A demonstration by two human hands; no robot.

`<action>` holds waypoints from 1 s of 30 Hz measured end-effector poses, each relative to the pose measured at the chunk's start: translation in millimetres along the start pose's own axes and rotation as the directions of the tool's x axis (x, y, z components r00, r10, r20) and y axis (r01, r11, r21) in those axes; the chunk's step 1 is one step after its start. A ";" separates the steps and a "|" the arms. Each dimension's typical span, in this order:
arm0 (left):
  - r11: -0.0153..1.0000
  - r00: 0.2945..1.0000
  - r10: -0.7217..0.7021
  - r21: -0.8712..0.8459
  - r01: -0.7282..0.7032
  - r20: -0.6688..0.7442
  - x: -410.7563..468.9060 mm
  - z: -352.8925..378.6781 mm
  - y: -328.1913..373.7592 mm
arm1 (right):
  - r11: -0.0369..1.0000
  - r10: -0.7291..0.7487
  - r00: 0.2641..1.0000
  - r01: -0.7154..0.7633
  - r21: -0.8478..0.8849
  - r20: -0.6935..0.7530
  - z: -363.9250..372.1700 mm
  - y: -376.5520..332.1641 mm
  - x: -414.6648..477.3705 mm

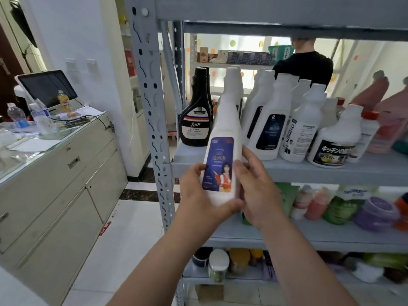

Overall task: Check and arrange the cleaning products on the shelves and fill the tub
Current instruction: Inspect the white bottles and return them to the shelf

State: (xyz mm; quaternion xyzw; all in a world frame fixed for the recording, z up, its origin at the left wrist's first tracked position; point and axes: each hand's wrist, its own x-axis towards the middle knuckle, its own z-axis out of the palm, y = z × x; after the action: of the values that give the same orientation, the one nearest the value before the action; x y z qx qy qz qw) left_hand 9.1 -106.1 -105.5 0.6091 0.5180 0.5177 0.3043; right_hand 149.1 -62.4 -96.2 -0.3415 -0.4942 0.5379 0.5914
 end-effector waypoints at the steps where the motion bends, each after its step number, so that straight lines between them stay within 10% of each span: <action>1: 0.999 1.000 -0.021 -0.033 0.021 0.006 -5.8 1.2 1.6 | 1.000 0.008 1.000 -0.008 0.006 0.012 0.3 2.1 -8.7; 5: 0.966 0.989 -0.108 -0.223 0.129 0.104 -28.0 -2.3 1.3 | 0.996 0.037 0.998 -0.032 -0.085 0.050 -10.9 11.6 -34.8; 10: 0.600 0.876 -0.348 -0.638 0.483 0.335 -59.9 1.2 3.5 | 0.978 0.190 0.981 -0.187 -0.093 0.023 -17.0 21.0 -58.0; 23: 0.839 0.915 -0.392 -0.369 0.399 0.098 -87.5 31.3 -6.2 | 0.987 0.161 0.986 -0.160 -0.031 0.043 -44.6 17.3 -85.1; 30: 0.496 0.771 -0.519 -0.604 0.624 0.370 -84.5 86.3 6.7 | 0.916 0.356 0.923 -0.375 0.140 0.145 -86.7 13.1 -73.2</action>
State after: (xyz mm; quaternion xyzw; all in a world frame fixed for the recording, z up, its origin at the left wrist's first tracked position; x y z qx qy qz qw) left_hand 99.0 -173.7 -150.2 0.2749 0.4322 0.4983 0.6995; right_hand 232.6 -120.1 -148.4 -0.3456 -0.4091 0.6972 0.4766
